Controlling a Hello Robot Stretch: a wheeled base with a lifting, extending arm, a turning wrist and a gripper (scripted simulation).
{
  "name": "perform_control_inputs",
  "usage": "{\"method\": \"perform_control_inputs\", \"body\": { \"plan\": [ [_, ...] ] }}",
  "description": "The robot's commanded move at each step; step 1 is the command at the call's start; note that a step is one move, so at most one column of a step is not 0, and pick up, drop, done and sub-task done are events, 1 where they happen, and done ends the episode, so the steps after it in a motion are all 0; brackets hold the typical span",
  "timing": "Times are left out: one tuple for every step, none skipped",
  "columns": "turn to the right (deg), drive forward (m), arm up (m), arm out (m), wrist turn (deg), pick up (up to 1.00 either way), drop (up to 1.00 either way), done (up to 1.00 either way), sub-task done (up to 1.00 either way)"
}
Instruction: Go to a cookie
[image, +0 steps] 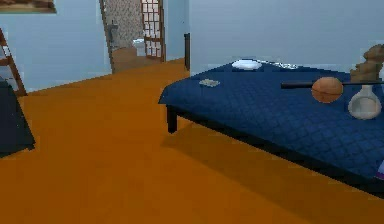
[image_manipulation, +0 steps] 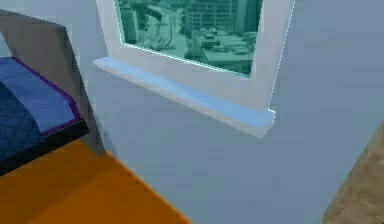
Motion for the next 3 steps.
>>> {"method": "perform_control_inputs", "body": {
  "plan": [
    [-21.0, 0.00, 0.00, 0.00, 0.0, 0.00, 0.00, 0.00, 0.00],
    [0.0, 1.00, 0.00, 0.00, 0.0, 0.00, 0.00, 0.00, 0.00],
    [-3.0, 0.00, 0.00, 0.00, 0.0, 0.00, 0.00, 0.00, 0.00]
  ]
}}
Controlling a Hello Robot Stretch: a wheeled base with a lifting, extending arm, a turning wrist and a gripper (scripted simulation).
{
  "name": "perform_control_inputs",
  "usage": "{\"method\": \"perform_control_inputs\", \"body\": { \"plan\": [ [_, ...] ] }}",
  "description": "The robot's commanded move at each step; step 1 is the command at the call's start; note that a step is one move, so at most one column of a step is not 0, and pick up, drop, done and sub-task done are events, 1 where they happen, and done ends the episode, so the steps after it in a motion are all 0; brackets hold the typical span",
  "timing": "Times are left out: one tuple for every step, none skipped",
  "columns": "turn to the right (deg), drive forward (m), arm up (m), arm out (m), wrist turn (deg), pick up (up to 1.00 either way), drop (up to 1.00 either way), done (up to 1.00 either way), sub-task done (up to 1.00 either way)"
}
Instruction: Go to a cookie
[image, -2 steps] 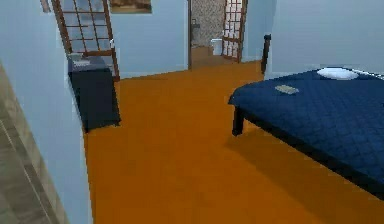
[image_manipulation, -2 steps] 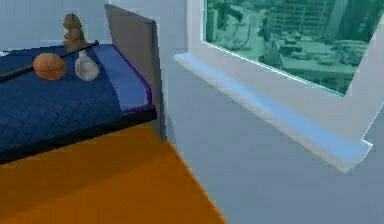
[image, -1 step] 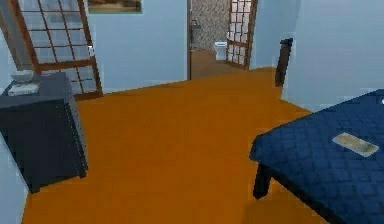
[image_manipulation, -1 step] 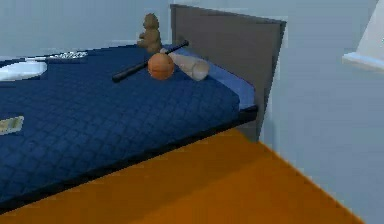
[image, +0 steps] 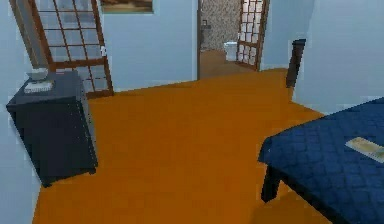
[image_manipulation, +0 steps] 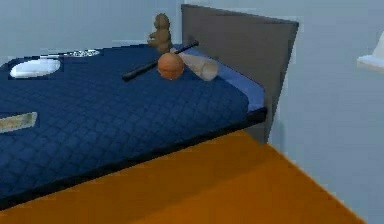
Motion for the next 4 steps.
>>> {"method": "perform_control_inputs", "body": {
  "plan": [
    [-12.0, 0.00, 0.00, 0.00, 0.0, 0.00, 0.00, 0.00, 0.00],
    [0.0, 1.00, 0.00, 0.00, 0.0, 0.00, 0.00, 0.00, 0.00],
    [-3.0, 0.00, 0.00, 0.00, 0.0, 0.00, 0.00, 0.00, 0.00],
    [0.0, 0.20, 0.00, 0.00, 0.0, 0.00, 0.00, 0.00, 0.00]
  ]
}}
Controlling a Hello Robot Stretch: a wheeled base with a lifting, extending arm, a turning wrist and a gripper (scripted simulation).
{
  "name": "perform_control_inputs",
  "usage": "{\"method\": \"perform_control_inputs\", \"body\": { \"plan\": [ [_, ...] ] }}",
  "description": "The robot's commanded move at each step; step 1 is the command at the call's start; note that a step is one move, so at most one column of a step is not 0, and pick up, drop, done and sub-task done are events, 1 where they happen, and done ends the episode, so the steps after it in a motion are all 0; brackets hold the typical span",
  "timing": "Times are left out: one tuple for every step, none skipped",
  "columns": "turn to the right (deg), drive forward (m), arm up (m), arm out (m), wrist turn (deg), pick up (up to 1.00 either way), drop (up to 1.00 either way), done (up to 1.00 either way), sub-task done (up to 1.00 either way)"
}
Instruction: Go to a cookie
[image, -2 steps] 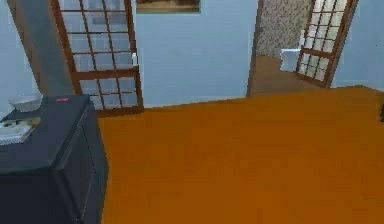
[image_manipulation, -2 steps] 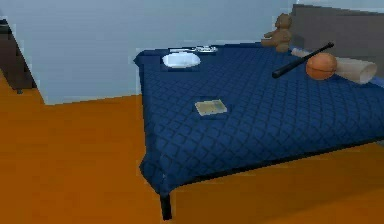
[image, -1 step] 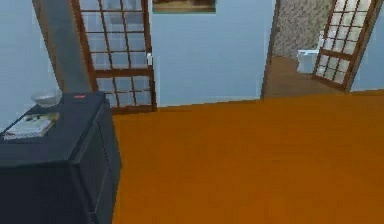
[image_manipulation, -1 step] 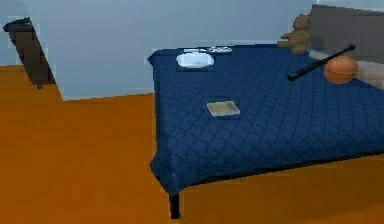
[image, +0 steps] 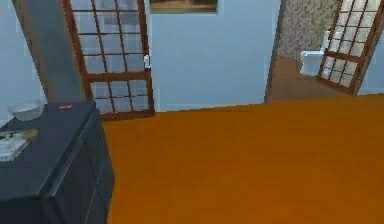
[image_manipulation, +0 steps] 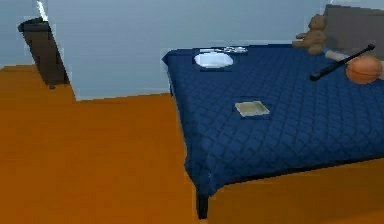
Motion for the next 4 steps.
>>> {"method": "perform_control_inputs", "body": {
  "plan": [
    [39.0, 0.00, 0.00, 0.00, 0.0, 0.00, 0.00, 0.00, 0.00],
    [0.0, 0.25, 0.00, 0.00, 0.0, 0.00, 0.00, 0.00, 0.00],
    [-6.0, 0.00, 0.00, 0.00, 0.0, 0.00, 0.00, 0.00, 0.00],
    [0.0, 1.00, 0.00, 0.00, 0.0, 0.00, 0.00, 0.00, 0.00]
  ]
}}
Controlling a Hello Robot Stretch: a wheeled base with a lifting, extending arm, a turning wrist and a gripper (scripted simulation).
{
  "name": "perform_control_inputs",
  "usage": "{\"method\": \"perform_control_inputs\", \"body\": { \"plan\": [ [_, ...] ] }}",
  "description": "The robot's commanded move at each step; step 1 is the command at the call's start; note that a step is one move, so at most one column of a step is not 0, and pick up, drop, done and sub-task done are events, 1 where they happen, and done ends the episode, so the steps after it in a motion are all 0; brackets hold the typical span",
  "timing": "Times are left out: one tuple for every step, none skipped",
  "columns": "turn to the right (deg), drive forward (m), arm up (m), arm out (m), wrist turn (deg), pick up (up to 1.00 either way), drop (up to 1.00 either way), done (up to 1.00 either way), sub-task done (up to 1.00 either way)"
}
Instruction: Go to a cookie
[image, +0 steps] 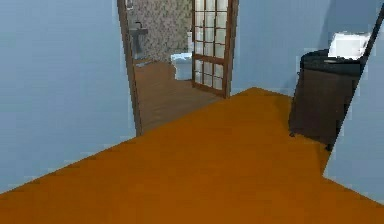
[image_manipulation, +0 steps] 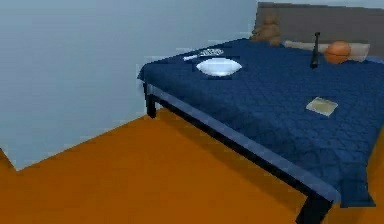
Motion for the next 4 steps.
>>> {"method": "perform_control_inputs", "body": {
  "plan": [
    [0.0, 1.00, 0.00, 0.00, 0.0, 0.00, 0.00, 0.00, 0.00],
    [0.0, 1.00, 0.00, 0.00, 0.0, 0.00, 0.00, 0.00, 0.00],
    [0.0, 0.60, 0.00, 0.00, 0.0, 0.00, 0.00, 0.00, 0.00],
    [-42.0, 0.00, 0.00, 0.00, 0.0, 0.00, 0.00, 0.00, 0.00]
  ]
}}
